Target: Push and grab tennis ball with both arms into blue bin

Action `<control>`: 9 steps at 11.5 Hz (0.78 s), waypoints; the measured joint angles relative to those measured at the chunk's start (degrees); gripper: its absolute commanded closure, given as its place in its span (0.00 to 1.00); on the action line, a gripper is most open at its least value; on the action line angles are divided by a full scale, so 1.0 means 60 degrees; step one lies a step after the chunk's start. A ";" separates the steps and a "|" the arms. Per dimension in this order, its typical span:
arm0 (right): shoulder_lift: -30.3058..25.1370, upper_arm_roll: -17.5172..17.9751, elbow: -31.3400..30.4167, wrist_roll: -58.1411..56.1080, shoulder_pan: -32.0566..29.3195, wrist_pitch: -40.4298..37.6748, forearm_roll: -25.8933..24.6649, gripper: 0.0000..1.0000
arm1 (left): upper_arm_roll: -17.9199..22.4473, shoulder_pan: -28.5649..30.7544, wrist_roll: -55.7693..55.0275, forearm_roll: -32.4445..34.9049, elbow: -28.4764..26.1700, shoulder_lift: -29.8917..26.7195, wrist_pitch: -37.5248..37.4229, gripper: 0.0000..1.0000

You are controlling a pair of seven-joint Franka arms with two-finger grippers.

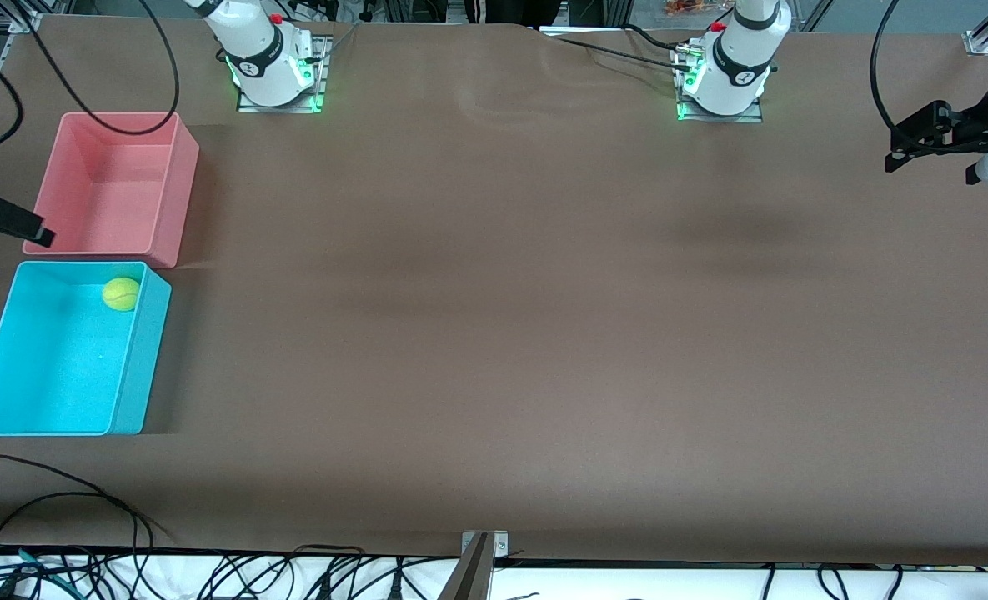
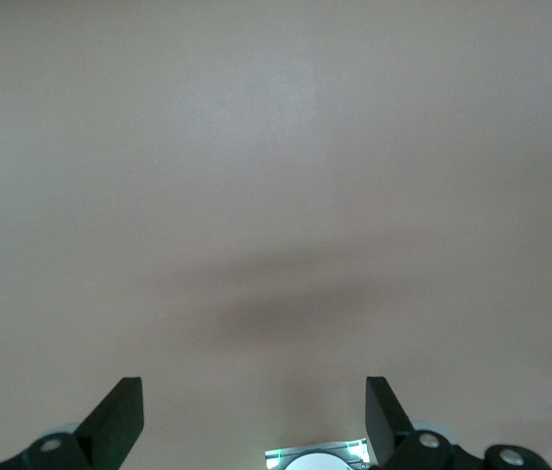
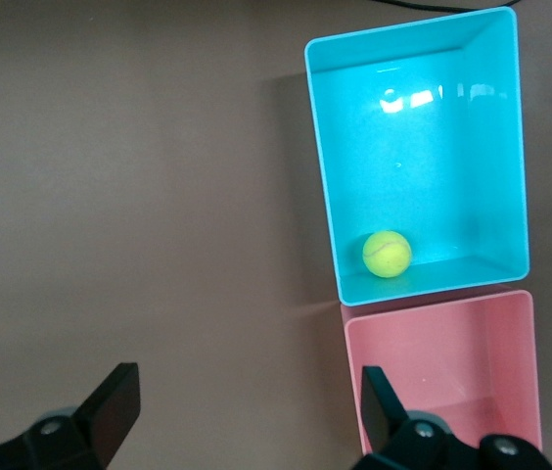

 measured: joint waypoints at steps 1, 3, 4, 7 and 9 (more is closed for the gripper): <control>-0.0288 -0.0115 -0.0570 0.0082 0.0235 0.0340 -0.0006 0.00 | 0.0001 0.0001 -0.0003 0.0000 0.0000 0.0000 0.0000 0.00; -0.0480 -0.0210 -0.1046 0.0119 0.0373 0.0641 -0.0007 0.00 | 0.0002 0.0001 -0.0004 0.0000 0.0000 0.0000 0.0000 0.00; -0.0492 -0.0240 -0.1126 0.0126 0.0372 0.0727 -0.0007 0.00 | 0.0001 0.0001 -0.0005 0.0000 0.0000 0.0000 0.0000 0.00; -0.0817 -0.0275 -0.1675 0.0375 0.0375 0.1150 -0.0007 0.00 | 0.0000 0.0000 -0.0007 0.0000 0.0000 0.0000 0.0000 0.00; -0.1002 -0.0275 -0.1874 0.0415 0.0385 0.1188 -0.0007 0.00 | -0.0009 0.0000 -0.0007 0.0000 0.0000 0.0000 0.0000 0.00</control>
